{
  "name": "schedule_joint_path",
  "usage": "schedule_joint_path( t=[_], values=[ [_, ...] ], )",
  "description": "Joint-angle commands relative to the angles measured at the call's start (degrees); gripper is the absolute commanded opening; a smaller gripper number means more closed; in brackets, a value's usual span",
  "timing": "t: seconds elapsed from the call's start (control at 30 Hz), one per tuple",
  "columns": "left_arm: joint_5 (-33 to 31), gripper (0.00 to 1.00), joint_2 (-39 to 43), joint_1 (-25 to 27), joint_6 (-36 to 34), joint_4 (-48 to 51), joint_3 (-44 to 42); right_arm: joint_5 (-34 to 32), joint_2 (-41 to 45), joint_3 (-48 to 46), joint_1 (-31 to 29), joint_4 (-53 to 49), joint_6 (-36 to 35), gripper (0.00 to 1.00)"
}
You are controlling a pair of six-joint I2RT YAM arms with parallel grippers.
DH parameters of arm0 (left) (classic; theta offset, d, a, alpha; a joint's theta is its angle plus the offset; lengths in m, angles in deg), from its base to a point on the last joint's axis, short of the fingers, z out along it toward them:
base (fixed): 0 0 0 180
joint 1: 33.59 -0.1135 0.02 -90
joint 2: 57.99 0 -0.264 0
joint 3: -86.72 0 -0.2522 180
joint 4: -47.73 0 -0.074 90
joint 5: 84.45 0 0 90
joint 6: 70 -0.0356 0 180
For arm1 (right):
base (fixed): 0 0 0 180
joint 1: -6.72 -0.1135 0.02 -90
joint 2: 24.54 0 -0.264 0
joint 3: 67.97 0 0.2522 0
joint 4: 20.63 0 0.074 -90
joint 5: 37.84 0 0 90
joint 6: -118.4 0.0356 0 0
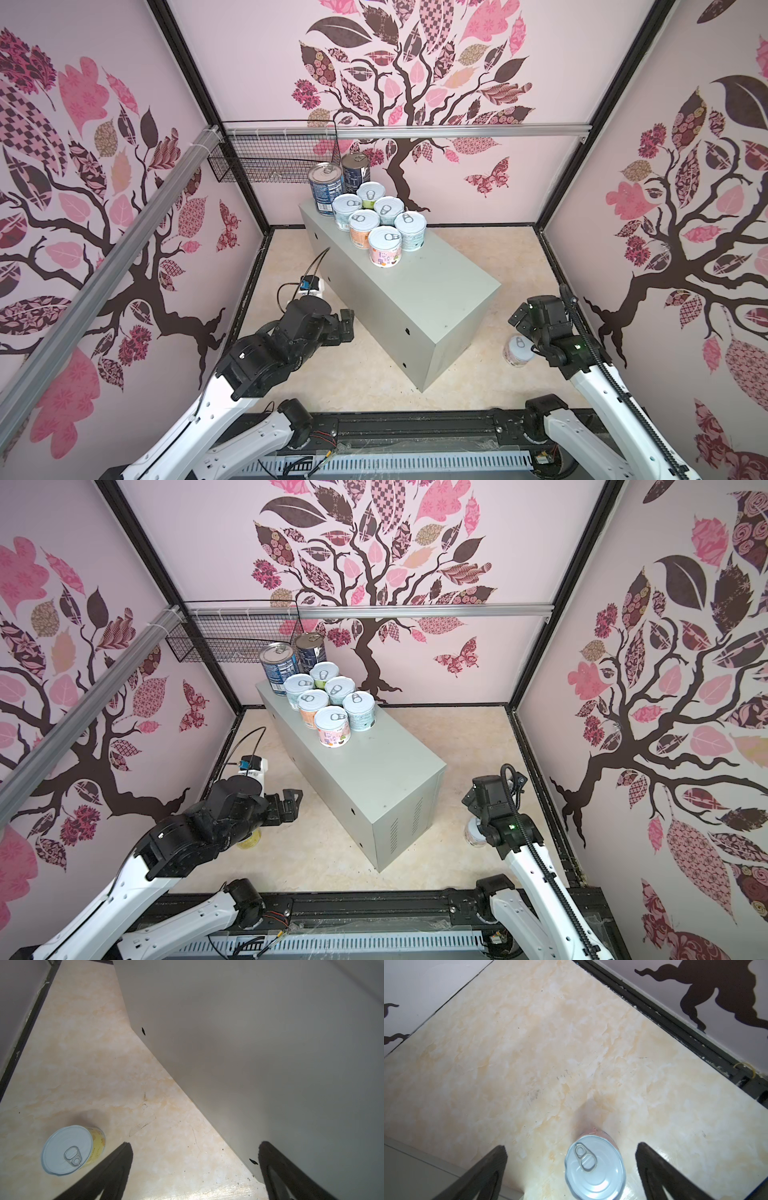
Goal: Place and organize the canned foods onto the counter
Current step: 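Close the right gripper on the pink-labelled floor can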
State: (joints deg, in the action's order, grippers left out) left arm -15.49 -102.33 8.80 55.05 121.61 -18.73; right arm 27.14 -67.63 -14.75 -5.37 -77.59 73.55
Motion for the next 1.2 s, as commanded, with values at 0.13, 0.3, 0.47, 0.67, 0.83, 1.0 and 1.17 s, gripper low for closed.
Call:
schedule_joint_path(
  t=[0.13,0.3,0.47,0.67,0.83,1.0,1.17],
  values=[
    [13.68,0.98,1.97,-12.09,-0.02,-5.75,-8.19,0.28,-0.98,-2.44,-0.38,-2.38,5.37,1.0],
    [20.59,0.98,2.55,-18.72,-0.31,-9.42,-13.38,1.98,-2.12,-4.7,-0.39,-2.84,9.15,1.0],
    [21.54,0.98,2.26,-19.28,0.36,-12.19,-15.56,1.77,-3.61,-7.11,-0.4,-2.68,11.56,1.0],
    [22.41,0.98,0.88,-19.29,0.05,-14.85,-16.5,2.29,-5.34,-8.46,-0.43,-0.43,11.07,1.0],
    [23.01,0.98,-0.57,-19.36,-0.77,-15.99,-16.41,3.48,-6.02,-9.72,-0.43,1.42,10.75,1.0],
    [23.59,0.98,-0.83,-19.63,-1.2,-16.7,-16.41,3.53,-7.33,-10.11,-0.39,2.74,9.88,1.0],
    [24.57,0.98,-1.23,-20.09,-1.33,-17.31,-16.45,3.81,-8.69,-10.61,-0.39,4.11,9.35,1.0]
  ],
)
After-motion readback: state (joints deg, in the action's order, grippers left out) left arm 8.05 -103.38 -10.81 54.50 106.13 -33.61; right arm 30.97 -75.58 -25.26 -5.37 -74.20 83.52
